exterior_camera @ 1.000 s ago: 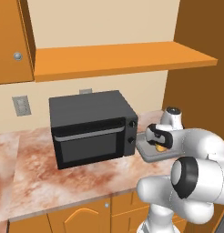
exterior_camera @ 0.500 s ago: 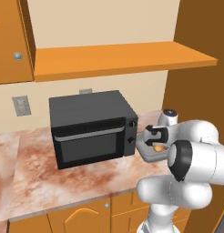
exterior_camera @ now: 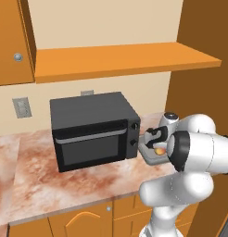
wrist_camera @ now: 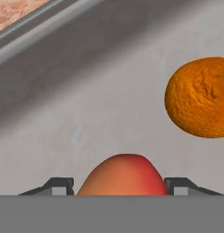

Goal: Pick the mango and tangerine from the fridge and place them inside the tupperware on the counter.

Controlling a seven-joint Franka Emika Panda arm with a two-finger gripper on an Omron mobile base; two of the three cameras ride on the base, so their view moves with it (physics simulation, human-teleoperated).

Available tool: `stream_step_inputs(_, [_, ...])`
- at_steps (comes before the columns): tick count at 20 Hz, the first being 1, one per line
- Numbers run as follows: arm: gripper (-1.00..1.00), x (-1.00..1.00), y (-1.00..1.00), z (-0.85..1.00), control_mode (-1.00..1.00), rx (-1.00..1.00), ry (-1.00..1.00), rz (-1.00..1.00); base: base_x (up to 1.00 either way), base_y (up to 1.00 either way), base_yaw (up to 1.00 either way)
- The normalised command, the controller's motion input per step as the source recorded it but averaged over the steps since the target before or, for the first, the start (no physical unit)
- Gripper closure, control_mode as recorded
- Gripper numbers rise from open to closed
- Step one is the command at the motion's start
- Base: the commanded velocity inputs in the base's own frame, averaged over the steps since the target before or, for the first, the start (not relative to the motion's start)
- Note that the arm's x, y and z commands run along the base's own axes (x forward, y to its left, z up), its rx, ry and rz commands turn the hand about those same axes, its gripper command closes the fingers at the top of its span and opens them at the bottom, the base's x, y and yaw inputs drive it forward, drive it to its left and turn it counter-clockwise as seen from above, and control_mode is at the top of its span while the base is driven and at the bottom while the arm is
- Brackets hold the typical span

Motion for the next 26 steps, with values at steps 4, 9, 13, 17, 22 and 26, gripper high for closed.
stream_step_inputs(4, [-1.0,0.0,0.0,-0.01,-1.0,0.0,0.0,0.0,0.0,0.0,0.0])
stream_step_inputs(9, [-1.0,-0.01,0.0,0.04,-1.0,0.0,0.0,0.0,0.0,0.0,0.0])
stream_step_inputs(13, [-1.0,-0.15,0.0,0.22,-1.0,0.0,0.0,-0.02,0.0,0.0,0.0])
stream_step_inputs(17, [-1.0,-0.21,0.0,0.35,-1.0,0.0,0.02,-0.06,0.0,0.0,0.0])
stream_step_inputs(22, [-1.0,-0.27,0.0,0.39,-1.0,0.0,0.04,-0.07,0.0,0.0,0.0])
stream_step_inputs(26, [-1.0,-0.37,0.0,0.42,-1.0,0.0,0.0,-0.05,0.0,0.0,0.0])
